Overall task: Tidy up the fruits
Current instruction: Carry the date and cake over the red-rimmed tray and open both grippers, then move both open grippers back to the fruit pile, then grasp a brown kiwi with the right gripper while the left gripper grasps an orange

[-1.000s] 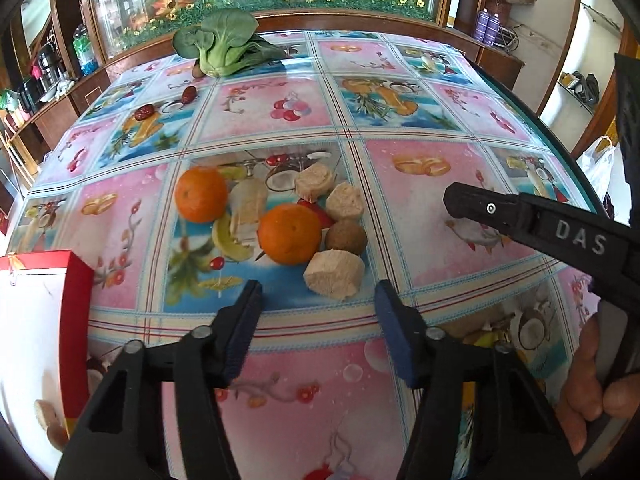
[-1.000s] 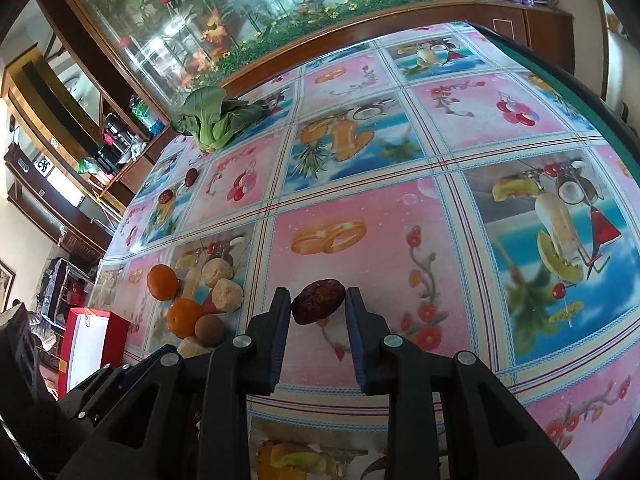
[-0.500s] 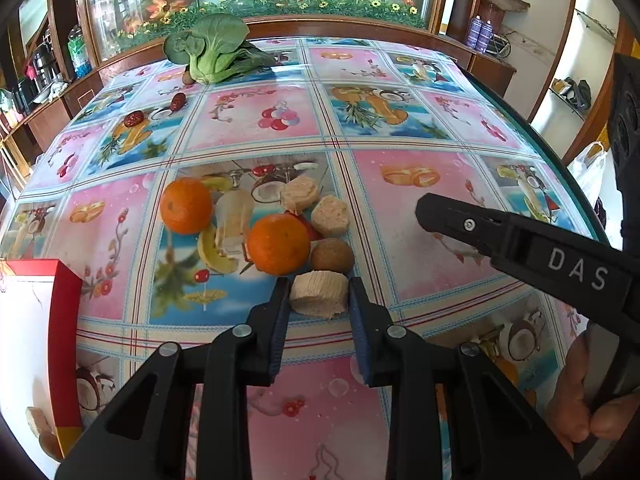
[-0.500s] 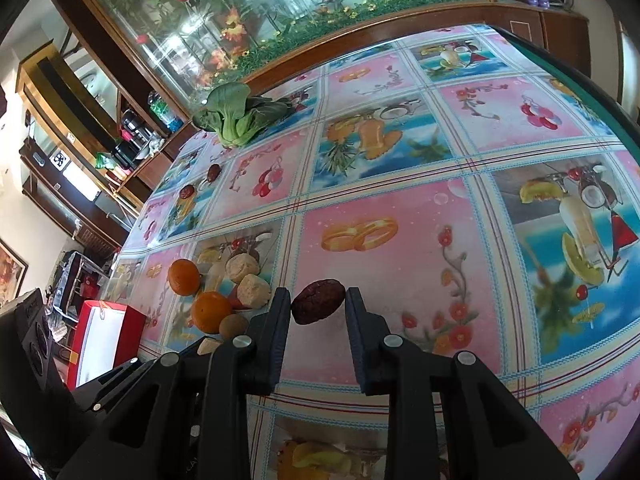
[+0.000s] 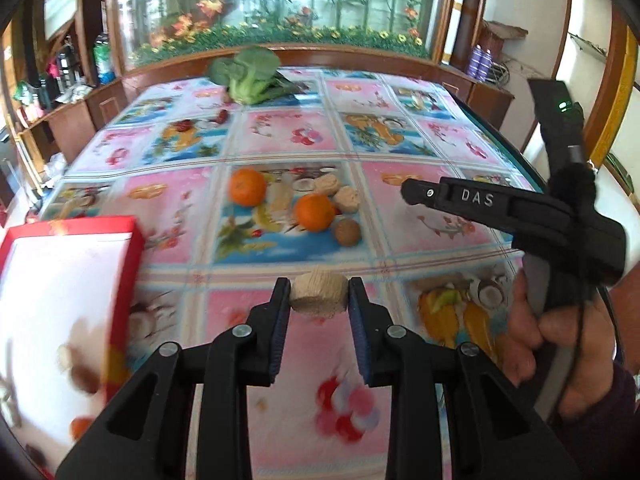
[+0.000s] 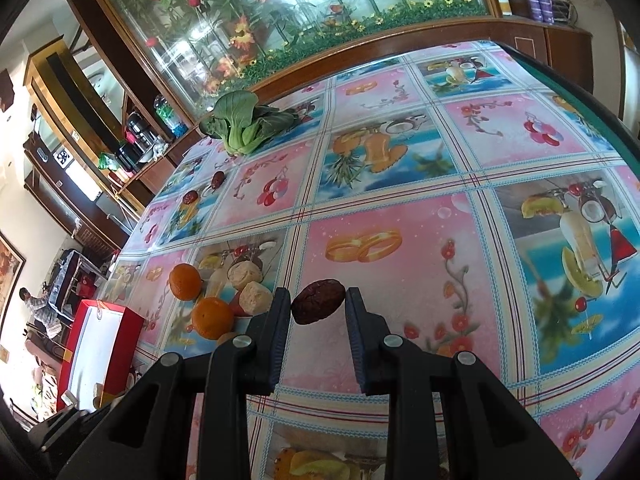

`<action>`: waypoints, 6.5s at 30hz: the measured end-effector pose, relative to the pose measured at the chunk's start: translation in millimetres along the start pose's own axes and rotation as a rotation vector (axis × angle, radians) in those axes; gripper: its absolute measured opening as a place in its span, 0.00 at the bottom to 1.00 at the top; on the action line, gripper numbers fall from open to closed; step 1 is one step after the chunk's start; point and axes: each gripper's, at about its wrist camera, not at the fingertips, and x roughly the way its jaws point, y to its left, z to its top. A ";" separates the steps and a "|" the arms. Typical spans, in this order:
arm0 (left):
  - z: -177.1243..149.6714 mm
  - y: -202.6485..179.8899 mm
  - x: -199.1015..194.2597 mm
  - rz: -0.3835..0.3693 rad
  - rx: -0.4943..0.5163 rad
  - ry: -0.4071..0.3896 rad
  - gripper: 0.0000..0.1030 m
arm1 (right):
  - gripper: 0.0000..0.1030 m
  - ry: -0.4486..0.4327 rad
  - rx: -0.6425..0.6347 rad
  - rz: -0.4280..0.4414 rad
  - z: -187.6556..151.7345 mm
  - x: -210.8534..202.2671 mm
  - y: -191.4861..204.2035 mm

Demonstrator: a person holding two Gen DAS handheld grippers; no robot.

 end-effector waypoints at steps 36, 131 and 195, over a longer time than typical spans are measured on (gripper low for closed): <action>-86.6 229.1 -122.6 0.373 -0.364 -0.163 0.30 | 0.26 0.085 -0.327 0.414 -119.8 -5.6 260.3; -46.7 80.1 -52.6 0.366 -0.014 0.020 0.85 | 0.49 0.065 -0.274 0.003 -37.6 7.6 66.3; 51.5 -6.4 74.8 0.103 0.090 0.065 0.33 | 0.20 0.079 0.010 0.165 3.6 13.1 17.2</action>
